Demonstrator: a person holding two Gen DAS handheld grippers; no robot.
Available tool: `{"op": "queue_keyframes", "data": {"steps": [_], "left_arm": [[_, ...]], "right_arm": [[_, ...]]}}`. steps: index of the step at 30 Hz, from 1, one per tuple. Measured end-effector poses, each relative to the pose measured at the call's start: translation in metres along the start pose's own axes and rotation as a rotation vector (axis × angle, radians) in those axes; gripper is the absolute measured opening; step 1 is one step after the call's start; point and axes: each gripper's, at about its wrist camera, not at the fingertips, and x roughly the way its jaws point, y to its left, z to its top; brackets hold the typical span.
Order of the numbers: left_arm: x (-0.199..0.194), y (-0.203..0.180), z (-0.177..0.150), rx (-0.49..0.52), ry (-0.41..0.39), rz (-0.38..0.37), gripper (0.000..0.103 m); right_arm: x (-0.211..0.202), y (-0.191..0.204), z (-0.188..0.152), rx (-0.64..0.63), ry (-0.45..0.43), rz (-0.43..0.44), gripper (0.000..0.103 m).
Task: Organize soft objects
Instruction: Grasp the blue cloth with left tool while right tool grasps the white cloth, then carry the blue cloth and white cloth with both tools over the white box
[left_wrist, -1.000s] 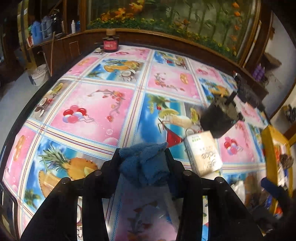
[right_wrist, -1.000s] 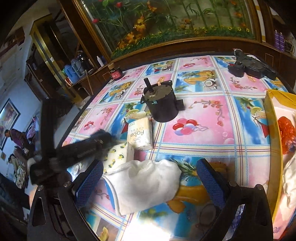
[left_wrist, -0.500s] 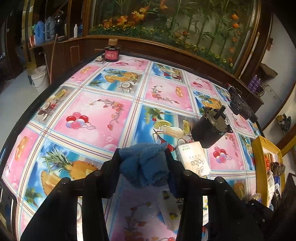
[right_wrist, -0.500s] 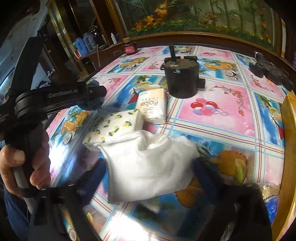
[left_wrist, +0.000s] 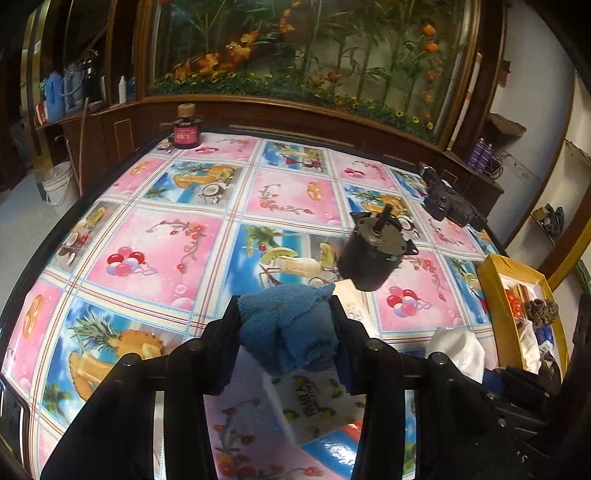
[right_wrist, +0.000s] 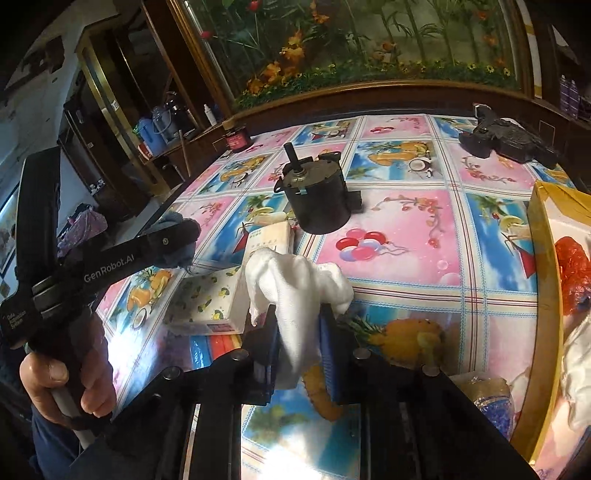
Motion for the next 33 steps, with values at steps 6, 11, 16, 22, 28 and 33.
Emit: {"op": "queue_keyframes", "data": {"steps": [6, 11, 16, 22, 28, 33], "left_arm": [[-0.006, -0.016, -0.003, 0.055, -0.035, -0.027, 0.041], [-0.010, -0.029, -0.007, 0.105, -0.065, -0.004, 0.041], [-0.011, -0.036, -0.010, 0.135, -0.071, 0.002, 0.041], [-0.013, -0.041, -0.012, 0.154, -0.082, 0.004, 0.041], [-0.014, -0.047, -0.015, 0.175, -0.088, 0.005, 0.041], [-0.016, -0.053, -0.017, 0.190, -0.098, -0.002, 0.041]], "right_arm": [[-0.008, -0.006, 0.002, 0.028, -0.024, 0.000, 0.020], [-0.018, -0.014, 0.003, 0.048, -0.050, -0.016, 0.020], [-0.023, -0.019, 0.003, 0.063, -0.058, -0.019, 0.020], [-0.028, -0.023, 0.003, 0.073, -0.068, -0.025, 0.020], [-0.034, -0.031, 0.006, 0.092, -0.083, -0.026, 0.020], [-0.038, -0.036, 0.006, 0.105, -0.093, -0.030, 0.020]]}}
